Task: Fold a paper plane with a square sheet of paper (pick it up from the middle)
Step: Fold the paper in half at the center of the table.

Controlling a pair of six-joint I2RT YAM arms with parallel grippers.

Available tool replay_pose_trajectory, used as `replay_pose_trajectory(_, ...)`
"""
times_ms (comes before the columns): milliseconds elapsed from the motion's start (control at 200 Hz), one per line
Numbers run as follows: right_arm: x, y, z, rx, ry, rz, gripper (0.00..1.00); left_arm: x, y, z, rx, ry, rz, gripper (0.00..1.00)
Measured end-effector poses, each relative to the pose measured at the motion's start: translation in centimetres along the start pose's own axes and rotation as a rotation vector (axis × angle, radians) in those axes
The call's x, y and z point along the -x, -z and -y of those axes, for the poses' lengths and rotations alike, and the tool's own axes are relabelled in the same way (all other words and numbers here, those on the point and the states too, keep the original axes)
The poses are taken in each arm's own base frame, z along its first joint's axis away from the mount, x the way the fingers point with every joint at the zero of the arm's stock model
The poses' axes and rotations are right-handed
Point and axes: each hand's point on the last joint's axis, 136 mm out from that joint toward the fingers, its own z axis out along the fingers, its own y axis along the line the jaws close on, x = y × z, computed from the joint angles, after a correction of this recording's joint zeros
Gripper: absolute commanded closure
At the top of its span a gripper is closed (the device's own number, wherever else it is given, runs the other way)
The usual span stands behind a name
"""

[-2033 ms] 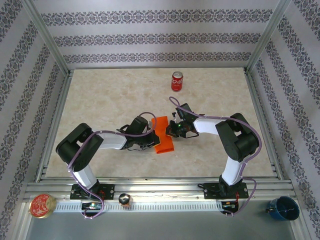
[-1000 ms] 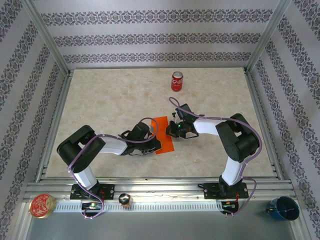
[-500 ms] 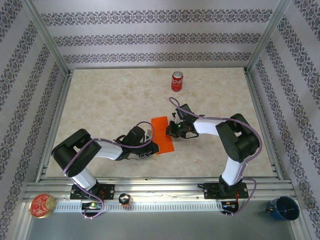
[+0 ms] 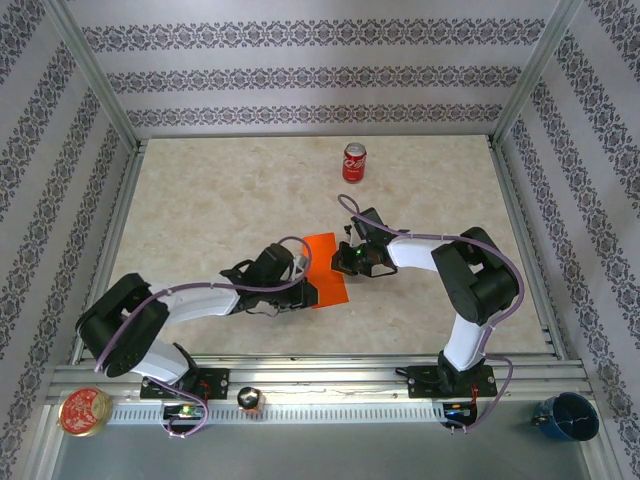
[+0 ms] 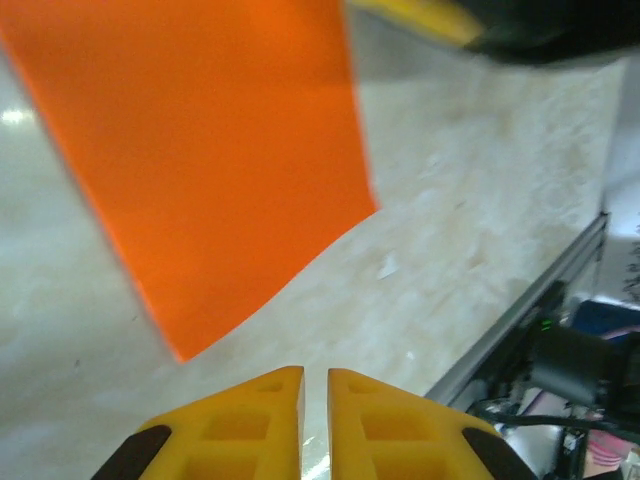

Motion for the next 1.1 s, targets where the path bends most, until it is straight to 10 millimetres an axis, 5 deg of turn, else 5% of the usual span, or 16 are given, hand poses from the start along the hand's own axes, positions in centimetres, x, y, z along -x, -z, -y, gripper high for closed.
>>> replay_pose_trajectory(155, 0.0, 0.0, 0.0, 0.000, 0.000, 0.000, 1.00, 5.5, 0.7, -0.6, -0.018, 0.076, 0.090, 0.89)
replay_pose_trajectory(270, 0.0, 0.0, 0.0, 0.000, 0.000, 0.000, 1.00, 7.6, -0.4, -2.1, -0.009, 0.125, 0.092, 0.89)
replay_pose_trajectory(550, 0.0, 0.0, 0.0, 0.000, 0.000, 0.000, 1.00, 7.8, -3.3, -5.1, 0.039, 0.174, 0.038, 0.87)
replay_pose_trajectory(984, 0.0, 0.0, 0.0, 0.001, 0.000, -0.001, 1.00, 8.3, -3.0, -5.2, 0.017, 0.180, 0.030, 0.87)
replay_pose_trajectory(1099, 0.0, 0.0, 0.0, 0.001, 0.001, -0.001, 1.00, 9.4, -2.6, -4.5, 0.022, 0.168, 0.040, 0.95)
